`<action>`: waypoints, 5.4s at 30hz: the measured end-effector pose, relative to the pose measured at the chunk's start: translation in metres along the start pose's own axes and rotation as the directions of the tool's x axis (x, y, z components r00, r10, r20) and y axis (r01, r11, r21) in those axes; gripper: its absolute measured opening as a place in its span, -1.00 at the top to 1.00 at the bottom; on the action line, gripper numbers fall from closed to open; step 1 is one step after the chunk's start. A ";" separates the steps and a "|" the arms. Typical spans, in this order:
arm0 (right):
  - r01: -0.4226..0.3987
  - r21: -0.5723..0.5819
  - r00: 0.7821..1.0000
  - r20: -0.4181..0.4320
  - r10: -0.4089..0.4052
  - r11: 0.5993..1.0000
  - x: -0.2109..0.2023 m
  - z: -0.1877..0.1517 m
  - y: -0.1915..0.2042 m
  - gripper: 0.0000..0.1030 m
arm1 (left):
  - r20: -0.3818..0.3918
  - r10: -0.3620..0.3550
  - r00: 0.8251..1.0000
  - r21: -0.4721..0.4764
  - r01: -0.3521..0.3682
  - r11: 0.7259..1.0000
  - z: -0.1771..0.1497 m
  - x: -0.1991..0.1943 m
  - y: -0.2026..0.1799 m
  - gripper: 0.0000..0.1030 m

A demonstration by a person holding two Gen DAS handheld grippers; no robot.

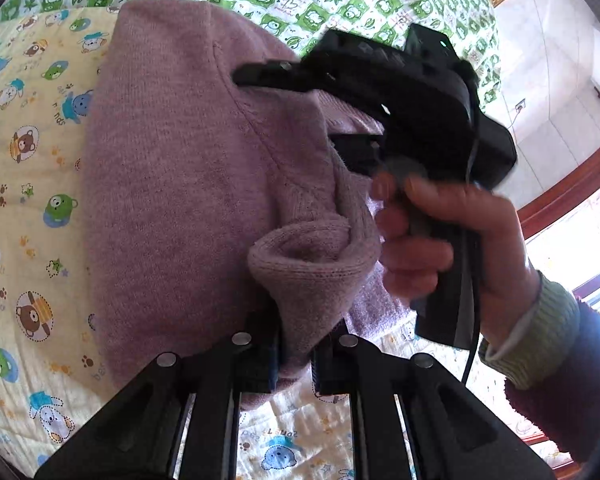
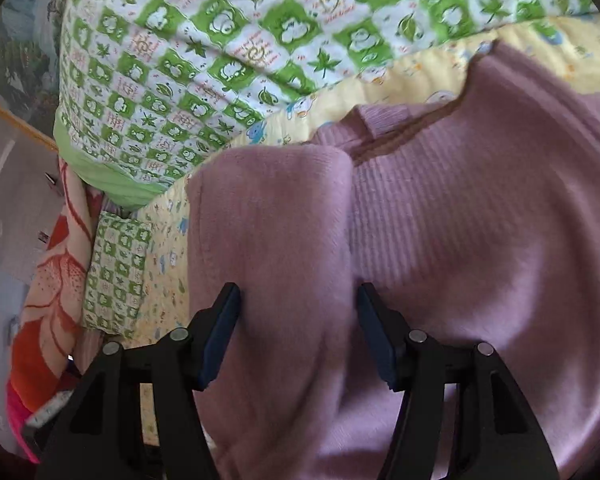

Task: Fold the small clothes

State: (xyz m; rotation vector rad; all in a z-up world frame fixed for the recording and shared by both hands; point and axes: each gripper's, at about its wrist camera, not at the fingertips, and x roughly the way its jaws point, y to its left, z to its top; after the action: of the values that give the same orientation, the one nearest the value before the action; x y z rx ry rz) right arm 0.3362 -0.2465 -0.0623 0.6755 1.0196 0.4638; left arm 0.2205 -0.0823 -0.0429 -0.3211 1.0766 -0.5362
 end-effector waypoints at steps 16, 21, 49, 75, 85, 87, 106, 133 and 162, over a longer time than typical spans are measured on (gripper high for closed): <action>-0.022 -0.032 0.973 0.228 0.029 0.999 -0.124 0.021 -0.006 0.70 | -0.036 -0.109 0.993 0.225 0.114 0.968 0.020 0.021 -0.096 0.80; 0.063 0.051 0.972 0.221 -0.073 0.997 -0.135 0.011 -0.054 0.70 | -0.097 -0.067 0.993 0.240 0.088 0.967 0.019 0.060 -0.104 0.80; 0.223 0.299 0.877 0.353 -0.325 0.928 -0.225 -0.125 -0.059 0.37 | -0.113 -0.030 0.993 -0.004 0.030 1.000 -0.038 -0.004 -0.027 -0.20; 0.176 -0.040 0.974 0.152 -0.168 0.984 -0.143 -0.080 -0.045 0.34 | -0.014 0.271 0.962 -0.183 -0.269 0.945 0.023 -0.020 -0.019 -0.49; 0.300 0.010 0.948 0.111 -0.299 0.954 -0.147 -0.098 -0.088 0.34 | -0.097 0.270 0.958 -0.147 -0.282 0.948 0.042 0.029 -0.001 -0.49; 0.311 -0.007 0.944 0.122 -0.308 0.950 -0.150 -0.095 -0.081 0.34 | -0.087 0.257 0.962 -0.153 -0.268 0.951 0.050 0.029 0.002 -0.56; 0.337 0.012 0.931 0.146 -0.335 0.941 -0.120 -0.044 -0.093 -0.23 | -0.093 0.186 0.978 -0.191 -0.200 0.961 0.105 0.070 0.043 -0.89; 0.086 0.068 0.989 0.119 -0.093 0.994 -0.126 -0.048 -0.073 0.47 | 0.024 -0.011 1.000 -0.213 0.016 0.977 0.111 0.052 0.019 0.24; -0.100 -0.131 0.991 -0.097 0.088 0.986 0.015 -0.080 0.082 0.48 | 0.170 0.146 0.975 -0.411 -0.064 0.910 0.019 -0.109 0.171 0.26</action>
State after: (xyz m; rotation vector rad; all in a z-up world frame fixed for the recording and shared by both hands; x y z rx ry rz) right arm 0.2684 -0.1558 -0.0419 0.5865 1.0343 0.6456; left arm 0.2411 0.1203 -0.0385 -0.6616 0.9988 -0.1737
